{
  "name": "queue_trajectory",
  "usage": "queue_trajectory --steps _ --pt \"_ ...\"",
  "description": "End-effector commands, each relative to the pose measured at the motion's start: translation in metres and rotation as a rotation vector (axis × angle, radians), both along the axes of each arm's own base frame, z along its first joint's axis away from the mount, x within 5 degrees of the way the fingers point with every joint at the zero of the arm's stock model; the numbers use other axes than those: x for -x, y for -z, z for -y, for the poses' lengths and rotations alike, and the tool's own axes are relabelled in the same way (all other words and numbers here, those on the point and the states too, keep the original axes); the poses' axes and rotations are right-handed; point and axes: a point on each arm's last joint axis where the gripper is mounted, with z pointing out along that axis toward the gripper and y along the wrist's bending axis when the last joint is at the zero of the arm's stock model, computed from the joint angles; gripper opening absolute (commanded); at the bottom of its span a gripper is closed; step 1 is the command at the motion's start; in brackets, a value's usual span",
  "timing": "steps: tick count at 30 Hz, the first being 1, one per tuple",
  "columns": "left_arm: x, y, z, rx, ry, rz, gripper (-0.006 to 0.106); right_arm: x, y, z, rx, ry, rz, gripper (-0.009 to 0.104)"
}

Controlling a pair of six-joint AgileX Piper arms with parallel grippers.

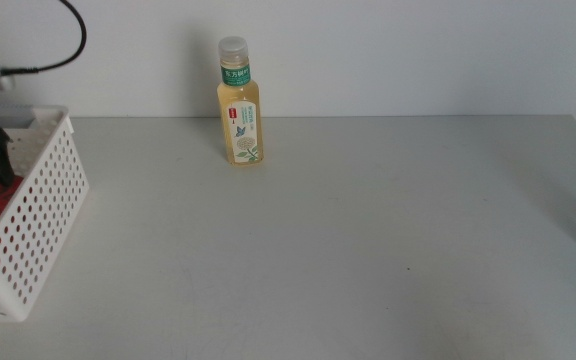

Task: Use arms to grab the bottles and put them into the dustbin to the left of the table.

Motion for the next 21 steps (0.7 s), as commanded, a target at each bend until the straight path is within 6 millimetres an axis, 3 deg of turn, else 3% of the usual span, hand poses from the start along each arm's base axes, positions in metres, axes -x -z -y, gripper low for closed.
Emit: queue_trajectory --steps 1,6,10,17,21 --pt "0.013 -0.063 0.022 -0.026 0.008 0.187 0.094 0.001 -0.011 0.001 0.018 0.009 0.102 0.071" --pt "0.046 -0.111 0.075 -0.082 0.074 0.45 0.094 0.001 -0.011 0.001 0.018 0.009 0.102 0.071" --pt "0.081 -0.13 0.116 -0.093 0.154 0.663 0.094 0.001 -0.011 0.001 0.018 0.009 0.102 0.071" --pt "0.136 -0.14 0.157 -0.033 0.241 0.849 0.094 0.001 -0.011 0.001 0.018 0.009 0.102 0.071" --pt "0.161 -0.131 0.171 0.014 0.273 0.898 0.094 0.001 -0.011 0.001 0.018 0.009 0.102 0.071"
